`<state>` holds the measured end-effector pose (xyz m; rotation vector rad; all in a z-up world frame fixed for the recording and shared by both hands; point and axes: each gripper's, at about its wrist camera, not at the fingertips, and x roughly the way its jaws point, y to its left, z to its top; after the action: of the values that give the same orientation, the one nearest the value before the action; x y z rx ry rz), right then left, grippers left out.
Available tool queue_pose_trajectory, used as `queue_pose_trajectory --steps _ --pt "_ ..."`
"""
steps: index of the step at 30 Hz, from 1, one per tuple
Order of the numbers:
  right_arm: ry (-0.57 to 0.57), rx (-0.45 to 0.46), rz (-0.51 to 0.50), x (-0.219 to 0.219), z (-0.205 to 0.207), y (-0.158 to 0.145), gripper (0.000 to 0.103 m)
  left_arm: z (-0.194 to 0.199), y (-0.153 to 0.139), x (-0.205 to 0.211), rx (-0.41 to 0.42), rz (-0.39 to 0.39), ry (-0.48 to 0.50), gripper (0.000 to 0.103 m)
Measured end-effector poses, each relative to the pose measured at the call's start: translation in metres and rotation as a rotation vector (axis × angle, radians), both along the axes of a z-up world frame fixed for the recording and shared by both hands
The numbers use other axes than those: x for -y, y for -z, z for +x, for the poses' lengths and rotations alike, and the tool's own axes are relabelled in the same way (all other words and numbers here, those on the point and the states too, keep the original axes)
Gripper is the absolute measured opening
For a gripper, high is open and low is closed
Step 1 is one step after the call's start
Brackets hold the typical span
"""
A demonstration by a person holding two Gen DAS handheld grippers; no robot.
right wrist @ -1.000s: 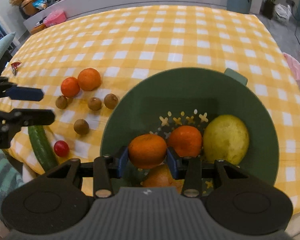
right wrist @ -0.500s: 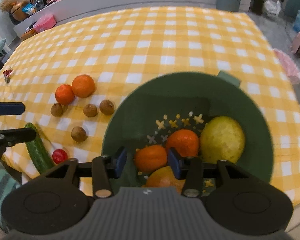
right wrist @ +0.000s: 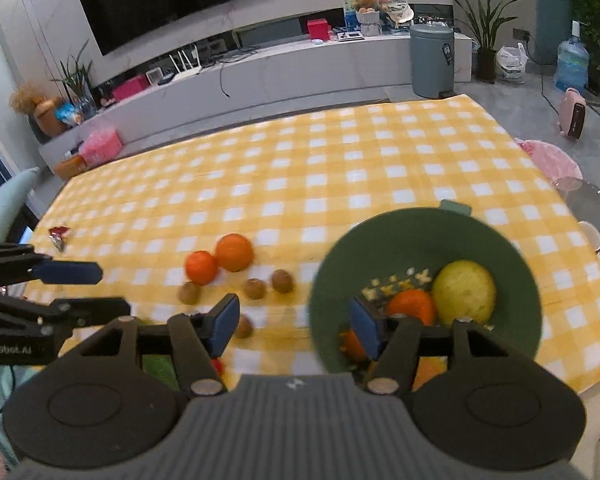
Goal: Organize fruits
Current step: 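Move both tools back toward the small brown kiwis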
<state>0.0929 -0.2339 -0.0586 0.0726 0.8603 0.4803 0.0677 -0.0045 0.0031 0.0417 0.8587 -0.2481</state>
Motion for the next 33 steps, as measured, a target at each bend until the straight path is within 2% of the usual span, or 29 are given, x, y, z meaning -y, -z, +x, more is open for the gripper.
queue_pose_trajectory --steps 6,13,23,25,33 --pt "-0.014 -0.027 0.038 -0.022 -0.025 0.014 0.059 -0.007 0.005 -0.017 -0.003 -0.028 -0.031 0.069" --pt "-0.064 -0.075 0.016 -0.053 -0.041 0.039 0.059 -0.011 0.013 -0.028 -0.014 -0.046 -0.03 0.069" --pt "-0.053 -0.013 -0.023 -0.079 -0.039 0.048 0.058 -0.006 0.028 -0.043 -0.031 -0.081 -0.051 0.068" --pt "-0.057 0.004 -0.031 -0.083 -0.037 0.05 0.053 -0.004 0.031 -0.046 -0.033 -0.088 -0.057 0.068" --pt "-0.082 0.039 -0.113 -0.098 -0.027 0.062 0.05 0.006 0.048 -0.061 -0.069 -0.107 -0.053 0.068"
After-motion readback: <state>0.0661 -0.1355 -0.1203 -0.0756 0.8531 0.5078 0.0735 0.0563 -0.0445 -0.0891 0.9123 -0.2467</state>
